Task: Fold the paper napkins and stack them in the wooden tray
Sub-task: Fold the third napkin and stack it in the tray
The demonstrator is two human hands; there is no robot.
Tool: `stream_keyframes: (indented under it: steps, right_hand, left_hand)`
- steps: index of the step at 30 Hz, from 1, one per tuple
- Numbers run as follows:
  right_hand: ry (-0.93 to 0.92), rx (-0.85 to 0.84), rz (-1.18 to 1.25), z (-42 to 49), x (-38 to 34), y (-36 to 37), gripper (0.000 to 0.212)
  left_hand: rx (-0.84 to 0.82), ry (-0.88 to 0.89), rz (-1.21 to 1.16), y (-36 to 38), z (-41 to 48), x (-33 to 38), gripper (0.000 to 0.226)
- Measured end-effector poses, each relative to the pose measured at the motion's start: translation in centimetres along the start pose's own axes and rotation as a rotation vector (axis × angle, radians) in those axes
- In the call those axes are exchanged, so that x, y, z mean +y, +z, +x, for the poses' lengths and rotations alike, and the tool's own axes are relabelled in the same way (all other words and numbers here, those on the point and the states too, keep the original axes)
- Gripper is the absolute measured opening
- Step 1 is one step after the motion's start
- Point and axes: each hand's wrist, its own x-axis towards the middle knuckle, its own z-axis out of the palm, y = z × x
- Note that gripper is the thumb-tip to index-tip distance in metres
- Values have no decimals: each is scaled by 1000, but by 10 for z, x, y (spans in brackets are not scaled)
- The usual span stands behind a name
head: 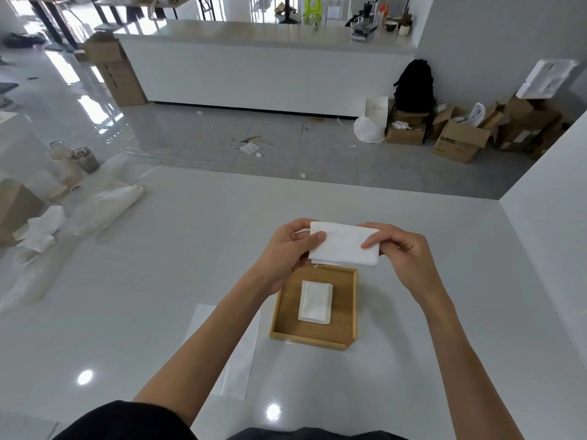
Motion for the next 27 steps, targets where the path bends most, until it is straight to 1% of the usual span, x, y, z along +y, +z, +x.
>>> stream_keyframes:
  steps: [2, 3, 5, 7, 11, 14, 17, 20, 22, 24, 25, 27]
  right_hand:
    - [126, 37, 163, -1, -4, 3, 30]
    - [192, 44, 199, -2, -5, 5, 22]
    - [276, 39, 162, -3, -6, 11, 26]
    - [309, 55, 144, -2, -2, 16, 22]
    - [309, 131, 152, -1, 0, 19, 13]
    - [271, 126, 45, 1, 1, 19, 11]
    - [223, 78, -50, 3, -2, 18, 10]
    - [179, 9, -116, 7, -6, 17, 12]
    - [161, 8, -198, 11, -4, 18, 16]
    - [161, 12, -244, 14, -2, 19, 20]
    - [167, -12, -243, 15, -2, 18, 21]
    - [190, -131, -236, 16, -3, 16, 23]
  left_hand:
    - [3, 21, 7, -2, 0, 0, 21]
    - [7, 29, 9, -2, 1, -1, 20]
    - [15, 39, 3, -2, 0, -1, 18]
    - [18, 48, 2, 0, -2, -2, 21]
    - [21, 61, 96, -4, -4, -6, 29]
    - [10, 46, 144, -7, -4, -8, 28]
    - [7, 7, 160, -7, -4, -6, 24]
    - [-1, 17, 295, -8, 0, -7, 24]
    - [-20, 7, 335, -8, 0, -9, 22]
    - [-66, -50, 307, -7, -2, -11, 21]
    - [-95, -91, 290, -6, -4, -13, 22]
    - [-146, -135, 293, -5, -6, -17, 26]
